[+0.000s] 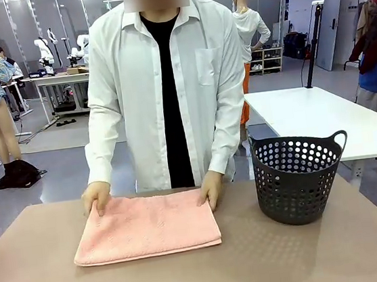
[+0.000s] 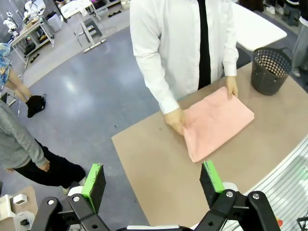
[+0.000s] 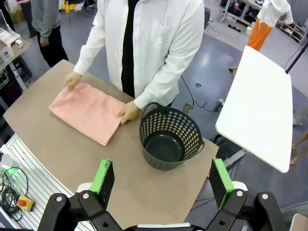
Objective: Fold the towel.
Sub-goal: Pick up the 100 cm Hotel Towel and place it on the left side of the table.
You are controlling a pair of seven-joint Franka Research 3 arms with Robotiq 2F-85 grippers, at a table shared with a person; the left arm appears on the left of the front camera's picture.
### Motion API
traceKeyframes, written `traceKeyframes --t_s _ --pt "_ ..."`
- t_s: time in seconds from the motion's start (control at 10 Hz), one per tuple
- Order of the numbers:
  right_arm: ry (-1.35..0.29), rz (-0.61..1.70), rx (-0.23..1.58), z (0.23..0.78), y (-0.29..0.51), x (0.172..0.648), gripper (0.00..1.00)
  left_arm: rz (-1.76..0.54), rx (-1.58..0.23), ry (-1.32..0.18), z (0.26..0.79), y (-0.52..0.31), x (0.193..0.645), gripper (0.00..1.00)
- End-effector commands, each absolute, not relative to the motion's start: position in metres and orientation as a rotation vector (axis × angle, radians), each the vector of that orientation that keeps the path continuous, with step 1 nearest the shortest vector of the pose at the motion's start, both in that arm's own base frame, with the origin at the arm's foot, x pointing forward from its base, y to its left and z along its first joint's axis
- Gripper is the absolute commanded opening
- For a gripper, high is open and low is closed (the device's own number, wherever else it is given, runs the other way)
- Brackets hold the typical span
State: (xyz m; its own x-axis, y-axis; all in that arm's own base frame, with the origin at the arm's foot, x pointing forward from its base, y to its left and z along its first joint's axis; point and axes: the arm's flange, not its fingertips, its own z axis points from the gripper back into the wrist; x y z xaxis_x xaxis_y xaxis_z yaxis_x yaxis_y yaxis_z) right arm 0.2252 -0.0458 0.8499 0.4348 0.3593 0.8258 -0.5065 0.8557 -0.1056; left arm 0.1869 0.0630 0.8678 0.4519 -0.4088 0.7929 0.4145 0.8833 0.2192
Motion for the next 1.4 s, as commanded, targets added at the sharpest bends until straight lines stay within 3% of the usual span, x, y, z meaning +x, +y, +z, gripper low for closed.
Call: traceKeyframes --t_s 0.0,1.3 --pt "-0.983 0.532 0.162 0.8511 -0.0473 0.2266 1.0 -0.5 0.006 -0.978 0.8708 0.0617 0.1865 1.0" --pt "-0.983 0.532 0.162 0.8511 -0.0473 0.2266 1.0 -0.5 0.006 -0.978 0.8708 0.0617 0.1865 1.0"
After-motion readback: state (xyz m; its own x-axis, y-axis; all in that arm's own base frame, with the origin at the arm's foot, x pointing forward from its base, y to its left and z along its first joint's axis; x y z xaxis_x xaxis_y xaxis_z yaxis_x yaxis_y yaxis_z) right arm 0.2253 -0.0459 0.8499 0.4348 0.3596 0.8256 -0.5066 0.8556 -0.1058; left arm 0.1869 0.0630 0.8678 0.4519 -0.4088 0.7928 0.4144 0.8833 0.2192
